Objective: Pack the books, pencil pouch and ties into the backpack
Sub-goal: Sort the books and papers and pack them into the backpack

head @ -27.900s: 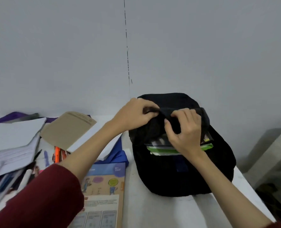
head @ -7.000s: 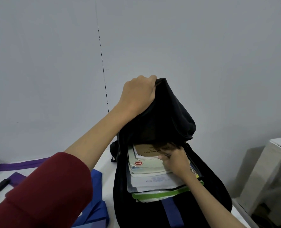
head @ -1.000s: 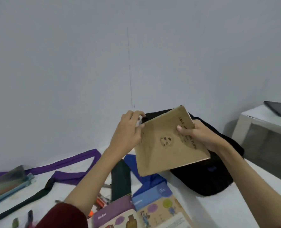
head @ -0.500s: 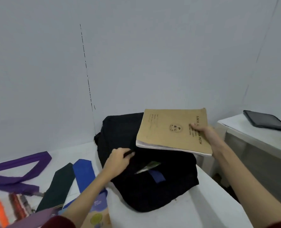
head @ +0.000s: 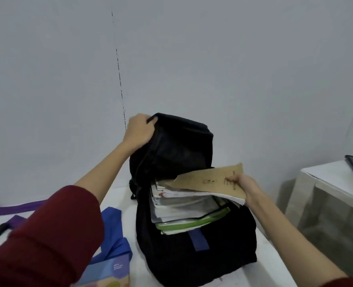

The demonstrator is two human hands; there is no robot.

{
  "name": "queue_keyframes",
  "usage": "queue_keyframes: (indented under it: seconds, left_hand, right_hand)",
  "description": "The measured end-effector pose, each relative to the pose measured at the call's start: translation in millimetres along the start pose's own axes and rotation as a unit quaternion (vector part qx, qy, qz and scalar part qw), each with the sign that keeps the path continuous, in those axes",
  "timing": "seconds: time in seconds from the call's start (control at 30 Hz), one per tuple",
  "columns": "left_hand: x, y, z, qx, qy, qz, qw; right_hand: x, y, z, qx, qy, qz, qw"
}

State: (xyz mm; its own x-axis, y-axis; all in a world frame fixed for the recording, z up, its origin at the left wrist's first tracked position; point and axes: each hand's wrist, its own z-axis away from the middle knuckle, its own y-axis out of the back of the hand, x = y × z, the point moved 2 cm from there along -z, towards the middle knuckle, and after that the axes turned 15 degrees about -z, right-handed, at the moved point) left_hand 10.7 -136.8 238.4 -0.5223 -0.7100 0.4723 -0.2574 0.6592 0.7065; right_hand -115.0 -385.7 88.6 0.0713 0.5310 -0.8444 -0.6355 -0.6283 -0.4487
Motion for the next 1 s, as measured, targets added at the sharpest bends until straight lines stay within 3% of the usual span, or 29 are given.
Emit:
queue_keyframes:
  seconds: [0.1,0.27,0.37,0.43,0.53,0.6,0.67,0.73,0.77,1.0]
  left_hand:
    - [34,2,-2,0.033,-0.105,-0.116,0.987]
    - [48,-3,-6,0.063,-0.128,-0.152,0.978]
    - [46,-3,-7,0.084,-0.133,-0.170,0.973]
    - [48,-2,-7,0.101,-0.144,-0.201,0.964]
    - [48,-2,-10,0.115,-0.154,-0.225,0.955]
    - [48,-5,-14,0.119,-0.153,-0.219,0.956]
    - [48,-7,-16,0.121,-0.150,-0.207,0.959]
    - [48,-8,-17,0.123,-0.150,-0.198,0.961]
    - [48,-8,-17,0.122,-0.152,-0.194,0.961]
    - [43,-8,-16,0.128,-0.167,-0.190,0.959]
  right_hand:
    - [30,-21,-14,0.030,0.019,-0.117,0.993]
    - [70,-72,-1,-0.084,-0.098,-0.193,0.973]
    - [79,-87,-9,-0.128,-0.105,-0.028,0.986]
    - [75,-87,-10,-0.174,-0.114,0.141,0.968]
    - [64,-77,-10,-0.187,-0.034,0.375,0.907]
    - [53,-74,-15,-0.140,0.165,0.466,0.858]
    - [50,-77,-14,-0.133,0.314,0.564,0.753]
    - [61,-78,-19,-0.176,0.319,0.665,0.652]
    - [67,-77,-22,-0.183,0.307,0.687,0.632]
    - [82,-91,-40,-0.137,0.331,0.642,0.678]
